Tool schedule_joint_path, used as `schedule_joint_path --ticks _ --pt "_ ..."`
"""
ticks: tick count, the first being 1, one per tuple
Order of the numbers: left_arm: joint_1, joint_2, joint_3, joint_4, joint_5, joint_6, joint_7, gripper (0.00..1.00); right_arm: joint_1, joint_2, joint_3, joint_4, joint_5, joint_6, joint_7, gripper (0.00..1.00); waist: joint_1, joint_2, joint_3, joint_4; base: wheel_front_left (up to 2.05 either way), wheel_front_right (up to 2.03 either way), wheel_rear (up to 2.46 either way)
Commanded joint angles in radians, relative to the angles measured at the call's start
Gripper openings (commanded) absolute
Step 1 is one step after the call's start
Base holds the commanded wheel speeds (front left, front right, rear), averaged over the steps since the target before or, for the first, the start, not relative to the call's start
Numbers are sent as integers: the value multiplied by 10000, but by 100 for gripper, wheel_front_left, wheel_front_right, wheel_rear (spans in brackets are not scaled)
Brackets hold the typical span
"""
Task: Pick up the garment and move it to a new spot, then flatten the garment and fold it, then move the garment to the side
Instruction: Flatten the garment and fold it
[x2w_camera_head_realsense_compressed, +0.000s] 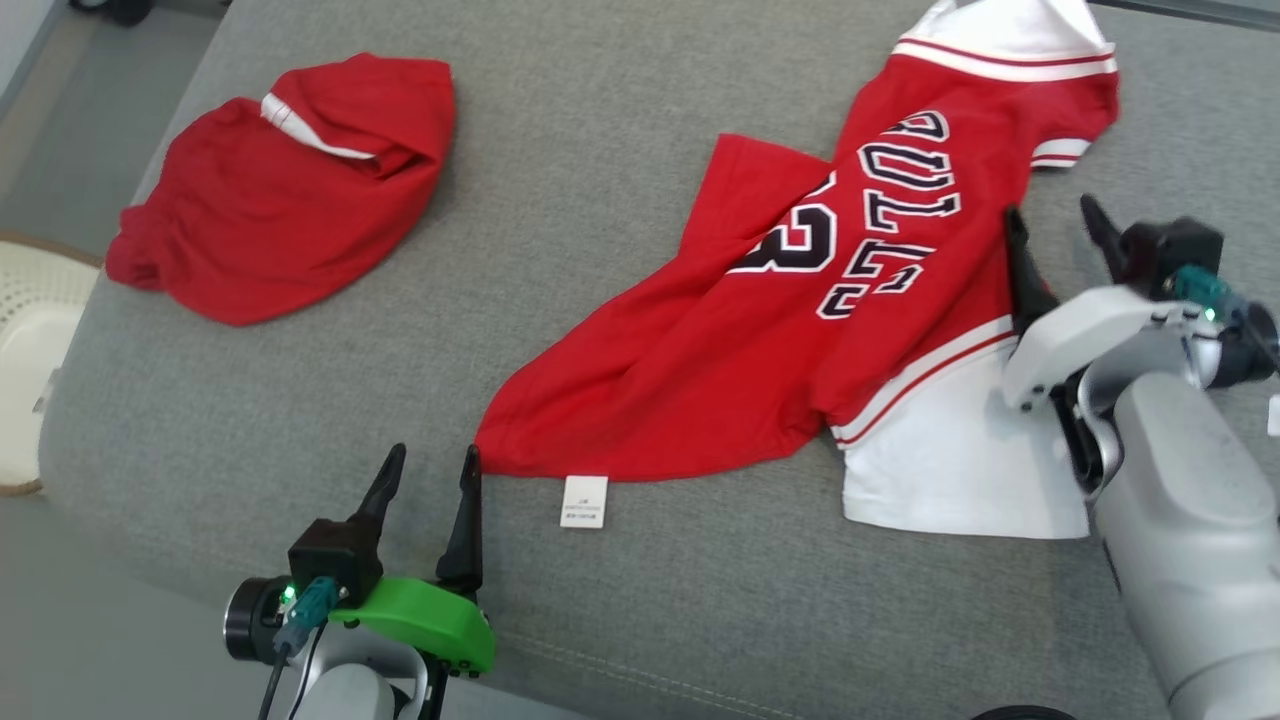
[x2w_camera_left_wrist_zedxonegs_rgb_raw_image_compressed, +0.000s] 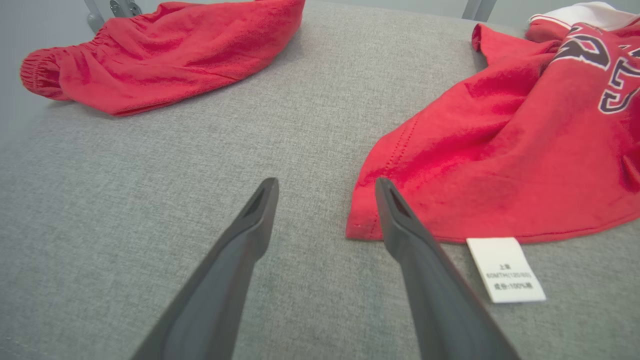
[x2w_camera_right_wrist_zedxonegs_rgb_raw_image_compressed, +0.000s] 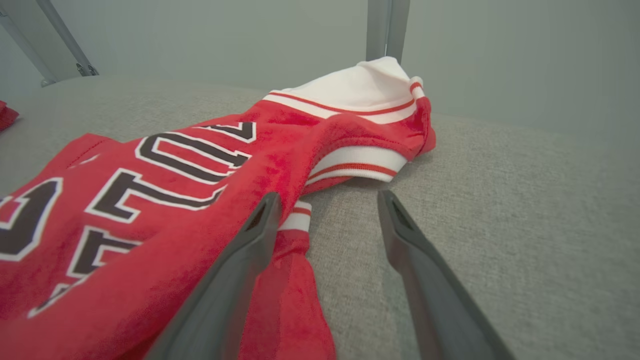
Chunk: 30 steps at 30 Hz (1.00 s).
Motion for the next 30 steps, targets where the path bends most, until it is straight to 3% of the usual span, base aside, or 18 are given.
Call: schedule_joint_path --ticks 1,5,12,30 --pt "234 42 174 51 115 -45 10 100 567 147 -35 -455 184 -14 -25 100 0 0 -1303 -1446 0 0 0" --pt "614 48 827 163 259 -54 10 100 2228 657 -361 -1686 562 -14 -26 100 0 0 -1930 -2140 0 0 0" --pt "1205 45 1759 296 660 -247 10 100 3868 1122 -47 -2877 713 -14 -26 100 0 0 -2510 -3040 0 0 0" --pt "2170 43 2342 239 576 -199 10 100 6075 1443 131 -4088 693 -12 -29 100 0 0 -3406 -3545 0 0 0"
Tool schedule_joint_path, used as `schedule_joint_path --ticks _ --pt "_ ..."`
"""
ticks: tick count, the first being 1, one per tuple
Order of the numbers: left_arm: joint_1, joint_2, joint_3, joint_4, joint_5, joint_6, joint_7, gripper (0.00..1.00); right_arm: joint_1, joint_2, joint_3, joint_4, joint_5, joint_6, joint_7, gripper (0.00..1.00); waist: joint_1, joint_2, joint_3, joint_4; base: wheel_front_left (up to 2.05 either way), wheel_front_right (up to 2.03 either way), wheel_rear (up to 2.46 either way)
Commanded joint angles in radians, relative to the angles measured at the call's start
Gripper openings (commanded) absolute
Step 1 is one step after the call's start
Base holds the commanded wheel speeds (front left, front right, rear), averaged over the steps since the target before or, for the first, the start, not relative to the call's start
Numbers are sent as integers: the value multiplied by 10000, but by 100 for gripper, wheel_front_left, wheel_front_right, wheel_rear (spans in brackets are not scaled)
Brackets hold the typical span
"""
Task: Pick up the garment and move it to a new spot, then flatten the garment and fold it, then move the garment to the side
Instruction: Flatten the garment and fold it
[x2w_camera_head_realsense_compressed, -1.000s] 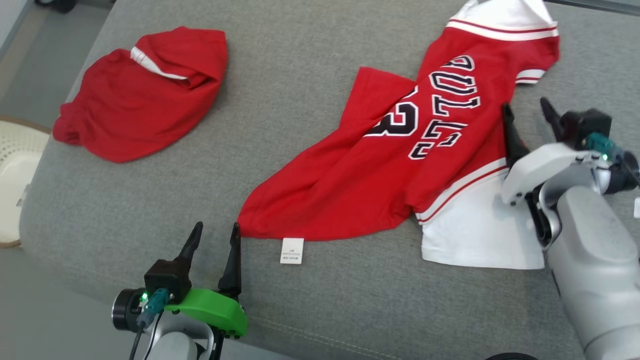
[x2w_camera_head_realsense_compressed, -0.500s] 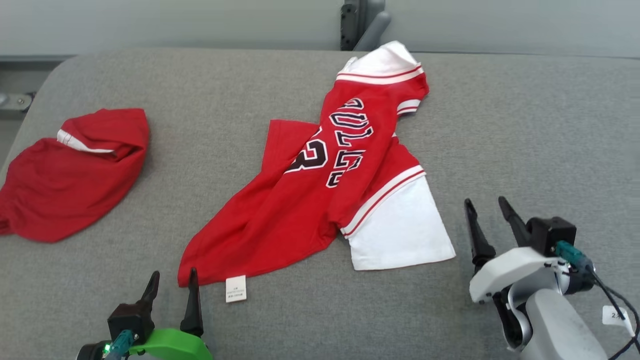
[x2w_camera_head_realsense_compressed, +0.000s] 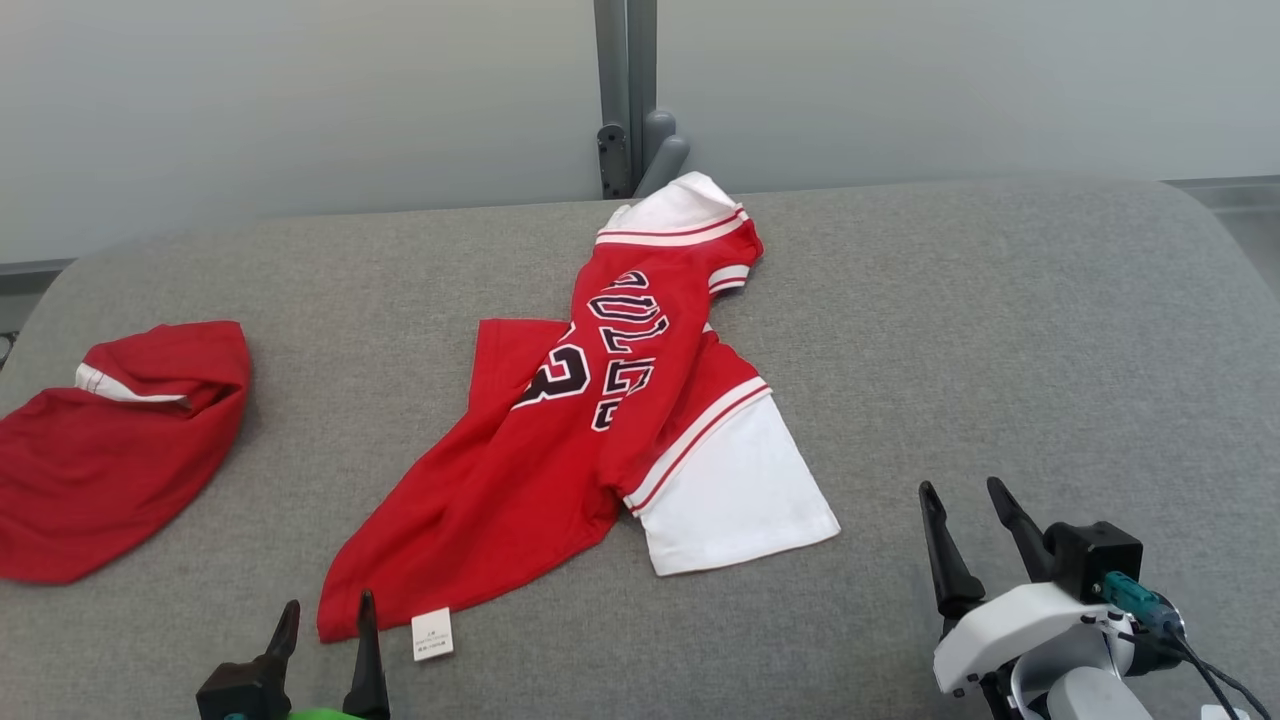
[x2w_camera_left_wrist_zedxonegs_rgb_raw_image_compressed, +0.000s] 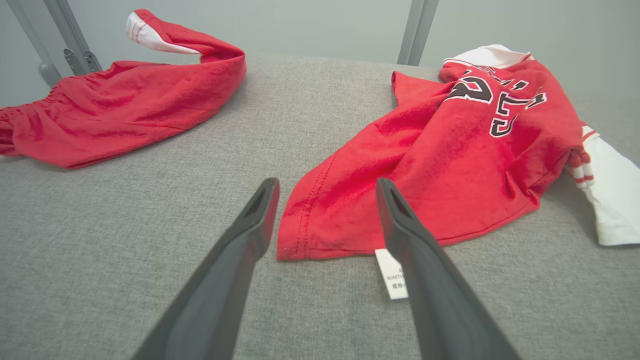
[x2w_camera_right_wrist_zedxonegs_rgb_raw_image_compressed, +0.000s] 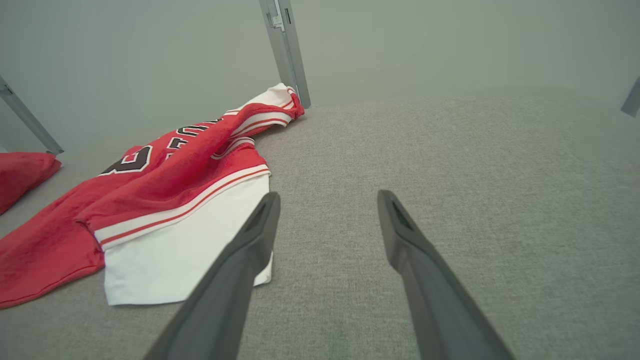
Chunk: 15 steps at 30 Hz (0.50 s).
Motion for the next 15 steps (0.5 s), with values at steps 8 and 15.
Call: schedule_joint_path --ticks 8,15 --pt "124 45 6 -112 -18 136 10 100 483 13 64 -351 -101 -12 -25 100 0 0 -64 -166 0 0 0" --pt "-117 45 -81 -8 -36 169 10 100 250 24 346 -210 -57 -14 -26 100 0 0 167 -50 0 0 0"
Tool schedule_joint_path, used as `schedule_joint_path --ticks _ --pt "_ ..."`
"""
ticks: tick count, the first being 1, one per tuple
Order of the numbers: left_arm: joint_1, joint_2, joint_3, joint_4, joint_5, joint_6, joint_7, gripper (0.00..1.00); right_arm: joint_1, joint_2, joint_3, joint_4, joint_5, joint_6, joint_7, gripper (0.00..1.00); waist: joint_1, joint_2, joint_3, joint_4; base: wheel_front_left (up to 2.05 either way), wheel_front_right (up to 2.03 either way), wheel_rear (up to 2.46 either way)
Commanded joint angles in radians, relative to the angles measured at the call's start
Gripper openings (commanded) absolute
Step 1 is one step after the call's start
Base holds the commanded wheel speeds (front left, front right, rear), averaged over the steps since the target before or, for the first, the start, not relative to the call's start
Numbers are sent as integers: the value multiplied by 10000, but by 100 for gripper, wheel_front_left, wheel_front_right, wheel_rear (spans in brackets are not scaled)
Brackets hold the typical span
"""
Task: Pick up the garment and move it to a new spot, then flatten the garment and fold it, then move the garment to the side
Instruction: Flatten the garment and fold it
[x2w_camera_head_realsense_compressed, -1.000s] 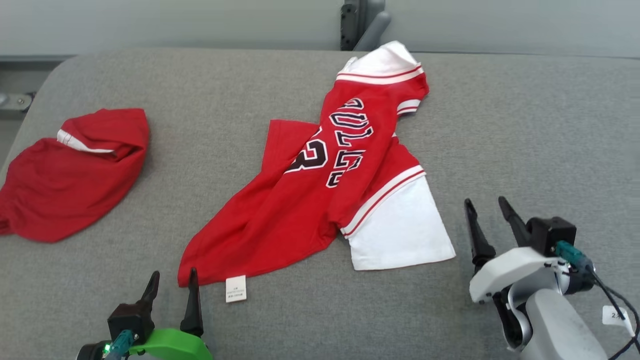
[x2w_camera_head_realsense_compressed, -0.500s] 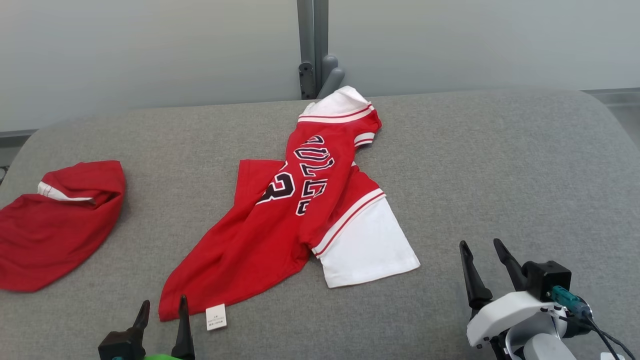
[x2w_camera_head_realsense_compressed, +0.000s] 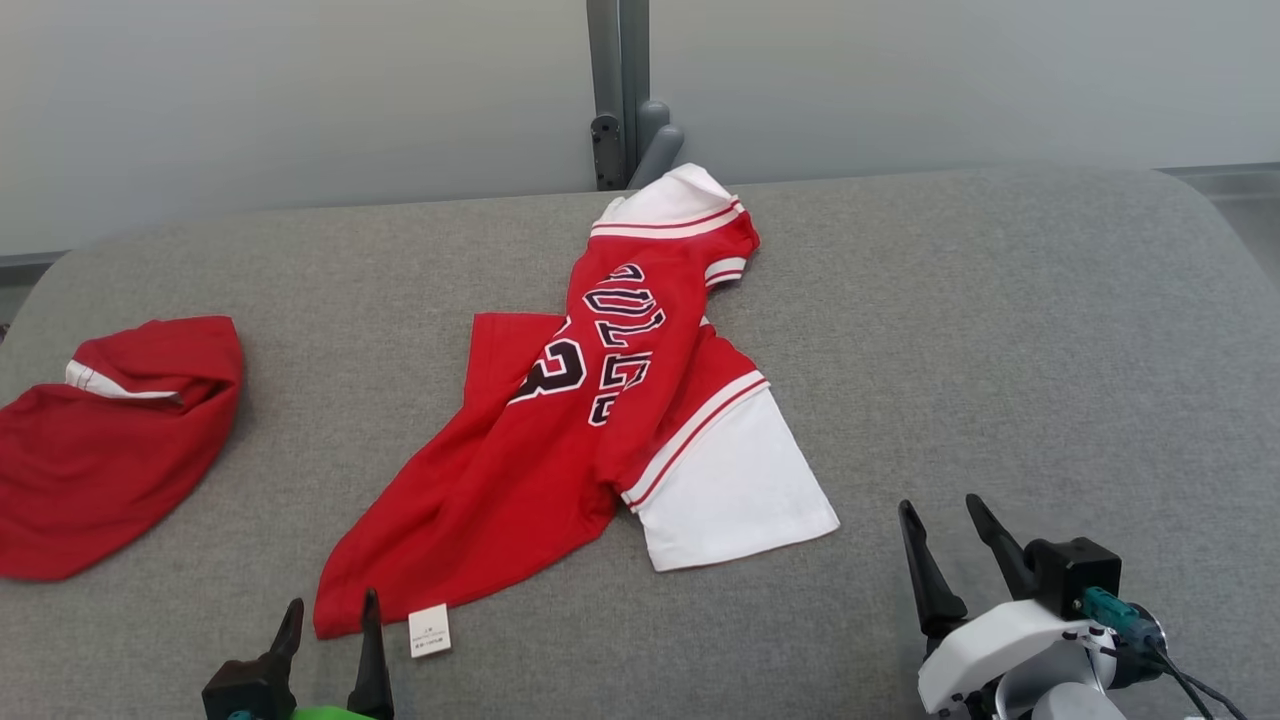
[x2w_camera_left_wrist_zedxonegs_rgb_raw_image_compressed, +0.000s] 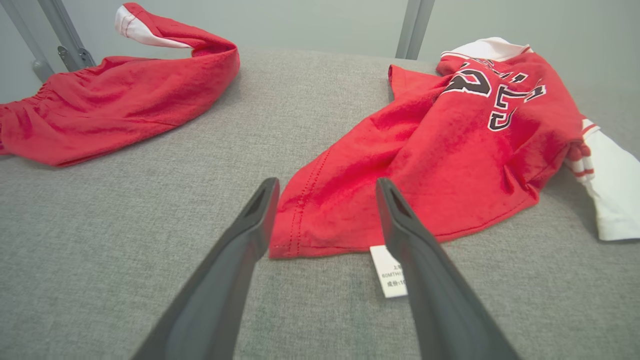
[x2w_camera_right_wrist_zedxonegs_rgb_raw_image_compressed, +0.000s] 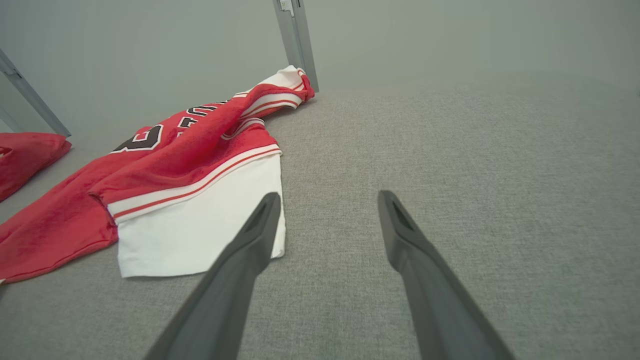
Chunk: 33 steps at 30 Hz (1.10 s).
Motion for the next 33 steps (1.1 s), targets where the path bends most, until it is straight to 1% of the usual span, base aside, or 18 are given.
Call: schedule_joint_path --ticks 1,7,13,18,26,33 --pt "-193 45 -18 55 -53 74 10 100 -175 -15 90 45 36 -14 -26 100 0 0 149 81 0 0 0" --pt "-535 45 -125 269 -216 84 10 100 -500 -13 492 266 144 -14 -26 100 0 0 700 258 0 0 0" --pt "-1021 45 -202 696 -354 169 10 100 -1001 -14 964 805 127 -14 -26 100 0 0 1299 423 0 0 0" --pt "-1372 44 -246 1057 -514 133 10 100 -1393 -15 1333 1275 216 -14 -26 100 0 0 1605 563 0 0 0" --pt "-1725 44 -220 1678 -969 110 10 100 -1737 -18 1377 1516 140 -14 -26 100 0 0 1875 671 0 0 0" --pt "-1879 44 -223 2021 -1195 2 12 100 -1780 -17 1424 1581 106 -14 -26 100 0 0 2021 542 0 0 0"
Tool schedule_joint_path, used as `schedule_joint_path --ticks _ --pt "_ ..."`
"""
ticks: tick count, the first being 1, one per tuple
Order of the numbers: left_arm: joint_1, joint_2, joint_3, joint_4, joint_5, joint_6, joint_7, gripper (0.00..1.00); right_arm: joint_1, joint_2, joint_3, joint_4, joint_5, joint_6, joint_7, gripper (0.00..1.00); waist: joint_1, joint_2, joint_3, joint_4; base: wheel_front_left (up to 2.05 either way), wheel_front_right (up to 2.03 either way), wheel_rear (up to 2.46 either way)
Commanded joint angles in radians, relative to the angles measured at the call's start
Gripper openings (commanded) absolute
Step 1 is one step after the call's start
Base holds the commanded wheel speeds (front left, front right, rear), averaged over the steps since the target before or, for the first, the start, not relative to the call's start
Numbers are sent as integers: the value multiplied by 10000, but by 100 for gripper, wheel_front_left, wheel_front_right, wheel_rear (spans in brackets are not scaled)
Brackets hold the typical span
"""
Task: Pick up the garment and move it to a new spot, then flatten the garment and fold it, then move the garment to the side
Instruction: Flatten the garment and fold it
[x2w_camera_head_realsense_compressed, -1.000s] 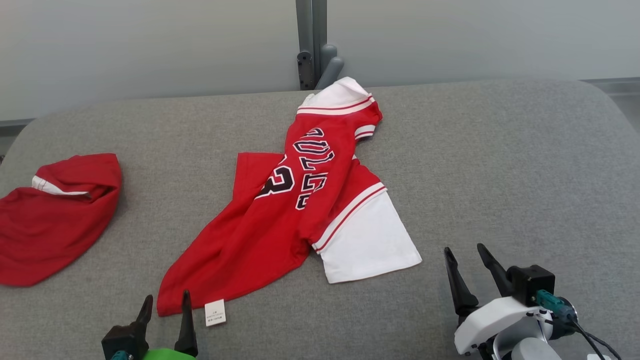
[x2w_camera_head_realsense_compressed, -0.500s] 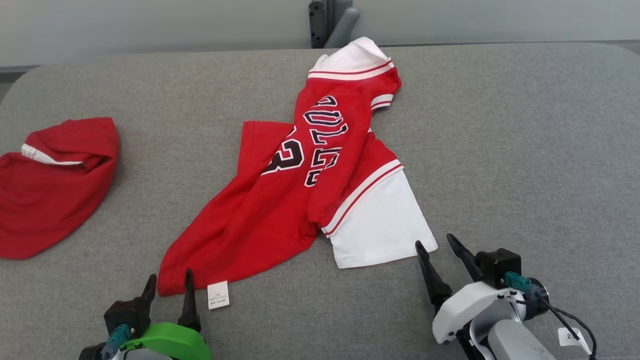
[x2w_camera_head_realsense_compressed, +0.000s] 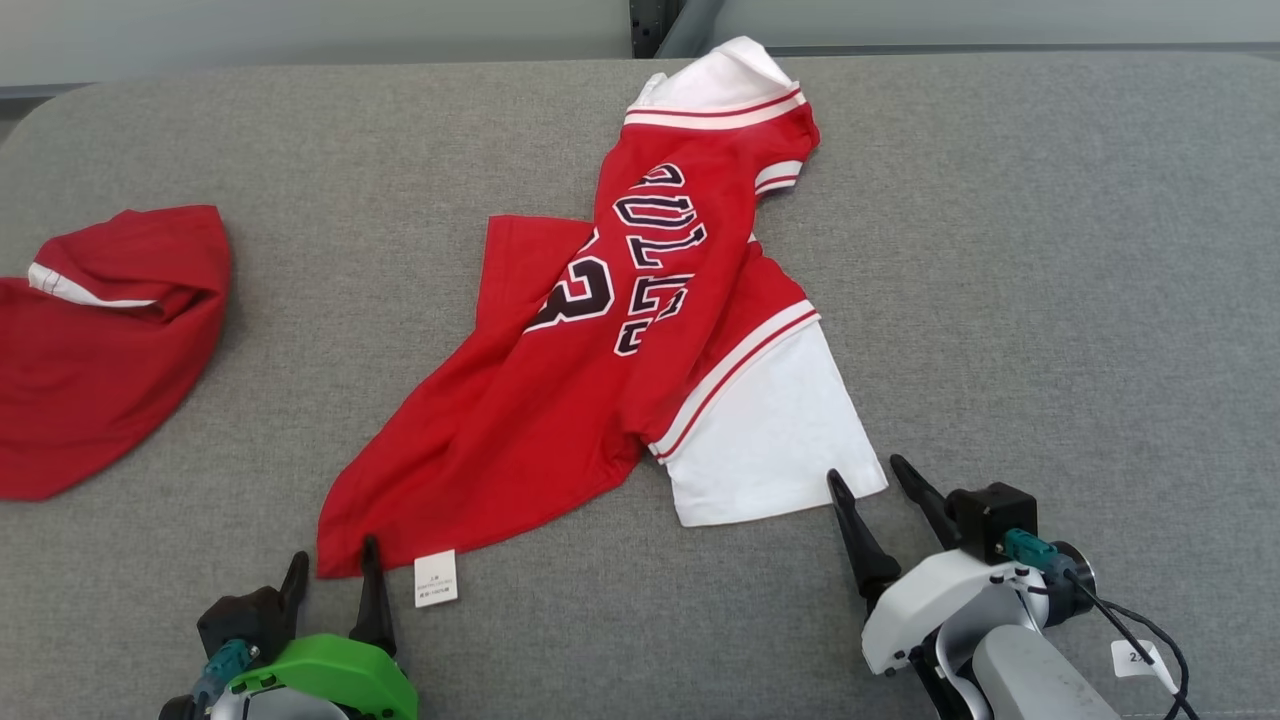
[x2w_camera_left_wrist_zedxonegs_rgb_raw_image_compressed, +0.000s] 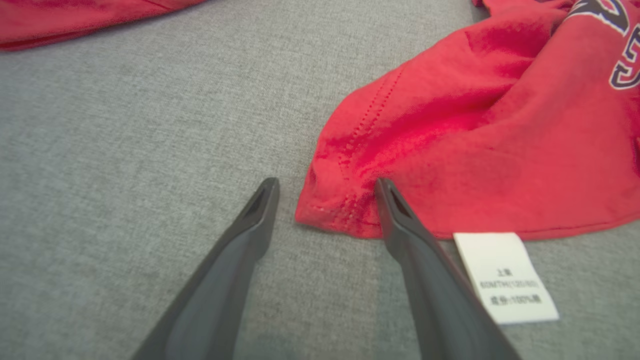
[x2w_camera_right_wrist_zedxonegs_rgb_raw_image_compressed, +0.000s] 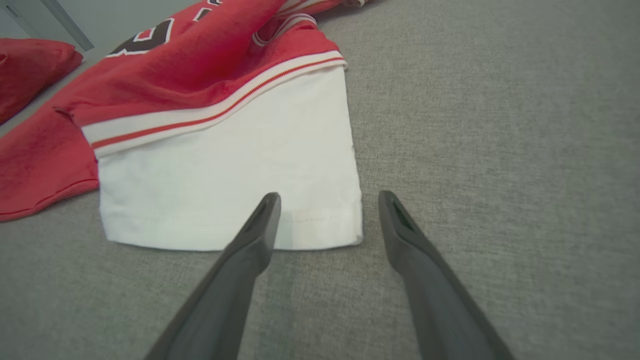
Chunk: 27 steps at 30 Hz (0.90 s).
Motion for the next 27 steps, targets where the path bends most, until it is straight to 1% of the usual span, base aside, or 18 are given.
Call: schedule_joint_path --ticks 1,4,5,6,13,18,21,22,23,27 --pt "-128 42 -24 74 -21 -59 14 100 -115 -27 -10 22 -57 -14 -26 100 0 0 40 -49 0 0 0" --pt "-175 33 -97 97 -42 -127 15 40 -149 -27 -17 51 -36 -14 -26 100 0 0 88 -92 0 0 0" --pt "-189 31 -121 70 -49 -155 17 25 -154 -27 -14 57 -25 -14 -26 100 0 0 101 -99 0 0 0" --pt "-187 30 -135 50 -45 -149 17 0 -154 -27 -14 70 -8 -14 -26 100 0 0 114 -101 0 0 0" --pt "-169 33 -190 -108 99 -239 15 0 -309 -27 39 265 130 -14 -26 100 0 0 235 -18 0 0 0" --pt "-127 33 -237 -178 190 -275 15 0 -556 -27 168 898 126 -14 -1 100 0 0 322 105 0 0 0" --pt "-167 33 -299 -192 218 -310 15 0 -669 1 591 1459 248 -5 62 100 0 0 348 173 0 0 0" --pt "-167 33 -321 -213 205 -311 15 0 -717 15 782 1644 285 -3 71 56 0 0 343 192 0 0 0" --pt "-161 33 -340 -226 188 -310 15 0 -714 38 929 1793 358 10 77 0 0 0 328 209 0 0 0" --pt "-78 33 -358 -283 114 -304 15 0 -712 -20 1178 2235 733 -5 80 0 0 0 118 207 0 0 0"
